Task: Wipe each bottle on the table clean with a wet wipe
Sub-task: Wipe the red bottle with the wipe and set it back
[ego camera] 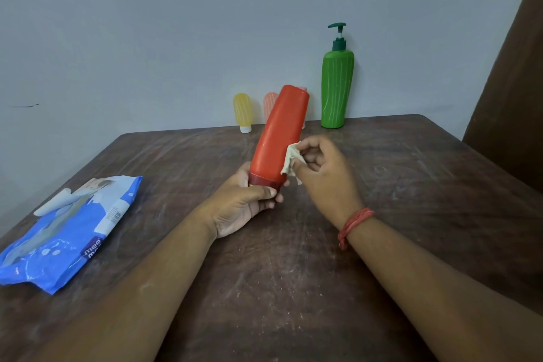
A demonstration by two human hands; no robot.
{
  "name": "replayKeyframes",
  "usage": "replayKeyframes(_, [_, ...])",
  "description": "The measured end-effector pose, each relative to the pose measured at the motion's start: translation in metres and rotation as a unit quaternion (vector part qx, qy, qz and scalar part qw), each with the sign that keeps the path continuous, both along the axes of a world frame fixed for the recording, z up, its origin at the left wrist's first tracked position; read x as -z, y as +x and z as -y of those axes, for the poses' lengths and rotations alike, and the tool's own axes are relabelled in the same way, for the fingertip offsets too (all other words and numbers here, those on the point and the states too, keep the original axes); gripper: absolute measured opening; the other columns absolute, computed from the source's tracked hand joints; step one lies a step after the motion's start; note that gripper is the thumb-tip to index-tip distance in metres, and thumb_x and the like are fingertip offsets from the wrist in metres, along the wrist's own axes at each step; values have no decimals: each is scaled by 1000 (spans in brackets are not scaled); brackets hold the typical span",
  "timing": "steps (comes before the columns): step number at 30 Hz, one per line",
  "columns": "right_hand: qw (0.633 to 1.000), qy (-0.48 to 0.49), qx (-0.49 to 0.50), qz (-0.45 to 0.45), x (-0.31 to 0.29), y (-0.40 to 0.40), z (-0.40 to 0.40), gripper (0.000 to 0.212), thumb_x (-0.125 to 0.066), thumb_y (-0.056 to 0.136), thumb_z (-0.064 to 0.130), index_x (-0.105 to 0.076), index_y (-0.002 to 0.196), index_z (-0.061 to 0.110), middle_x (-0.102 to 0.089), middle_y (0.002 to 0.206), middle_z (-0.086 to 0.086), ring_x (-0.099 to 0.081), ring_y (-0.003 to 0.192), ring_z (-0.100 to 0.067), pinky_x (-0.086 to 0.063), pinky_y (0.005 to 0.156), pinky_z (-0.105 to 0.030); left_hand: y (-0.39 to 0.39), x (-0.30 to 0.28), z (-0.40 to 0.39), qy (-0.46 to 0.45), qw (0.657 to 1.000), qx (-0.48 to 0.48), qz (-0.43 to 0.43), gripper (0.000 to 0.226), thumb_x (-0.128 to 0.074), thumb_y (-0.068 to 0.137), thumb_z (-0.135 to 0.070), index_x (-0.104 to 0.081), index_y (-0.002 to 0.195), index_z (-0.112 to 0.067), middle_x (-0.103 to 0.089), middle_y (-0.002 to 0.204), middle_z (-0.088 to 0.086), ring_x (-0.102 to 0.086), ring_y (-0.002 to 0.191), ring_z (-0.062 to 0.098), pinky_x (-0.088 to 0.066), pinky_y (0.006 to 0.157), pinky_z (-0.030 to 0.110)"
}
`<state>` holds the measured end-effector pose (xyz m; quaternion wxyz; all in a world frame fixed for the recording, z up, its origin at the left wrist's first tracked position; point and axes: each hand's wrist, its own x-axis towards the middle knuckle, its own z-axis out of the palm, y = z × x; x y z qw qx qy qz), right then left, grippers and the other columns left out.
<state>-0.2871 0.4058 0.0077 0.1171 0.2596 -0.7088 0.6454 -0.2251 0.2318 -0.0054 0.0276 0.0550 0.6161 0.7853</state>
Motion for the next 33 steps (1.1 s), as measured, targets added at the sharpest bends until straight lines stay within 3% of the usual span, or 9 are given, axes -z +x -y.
replayKeyframes(2, [998,-44,-30,45,1,0,2,24,-71,85,6,-61,94,26,-71,97,7,-68,92,-8,-58,77,-28,0,-1,1,-5,1000,-3,-4,70,-64,79,8,-39,143,-10,-69,106,18,-65,84,22,-52,71,29])
replayKeyframes(7, [995,-87,-39,37,-3,-3,1,24,-73,84,6,-63,94,26,-72,97,7,-69,91,-7,-56,73,-22,-2,-1,-2,-32,999,23,4,51,-65,85,1,-49,133,-4,-69,96,14,-65,80,20,-54,66,26])
replayKeyframes(13, [991,-63,-63,104,5,-2,4,18,-76,84,10,-64,93,21,-72,89,6,-69,83,-3,-54,69,-19,-1,-1,1,-35,999,31,22,44,-66,87,-5,-52,128,-6,-66,89,12,-60,70,17,-50,59,24])
replayKeyframes(19, [957,-255,-30,134,-23,-17,-10,18,-73,85,3,-63,97,11,-72,94,-7,-69,83,-17,-54,73,-28,-3,0,-4,-106,992,60,19,32,-71,88,-11,-51,112,-8,-63,81,9,-55,61,15,-45,51,23])
replayKeyframes(25, [958,-160,-145,188,-2,0,0,19,-76,84,11,-63,97,8,-73,88,-7,-70,77,-15,-53,68,-26,-2,-1,1,-72,997,12,34,44,-80,77,-16,-53,111,-6,-61,73,8,-52,54,13,-41,45,22])
replayKeyframes(30, [938,-294,-68,168,-18,-20,-10,16,-73,85,4,-63,96,9,-74,92,-8,-70,80,-14,-53,66,-24,-4,0,-4,-128,991,30,20,38,-78,76,-14,-52,103,-6,-63,73,9,-54,54,14,-42,46,23])
replayKeyframes(33, [943,-243,-117,192,-7,-15,-12,15,-74,83,10,-64,94,9,-74,88,-6,-68,80,-15,-53,73,-31,-4,1,-2,-124,992,28,19,42,-79,74,-15,-52,105,-5,-63,74,10,-53,54,15,-42,46,23])
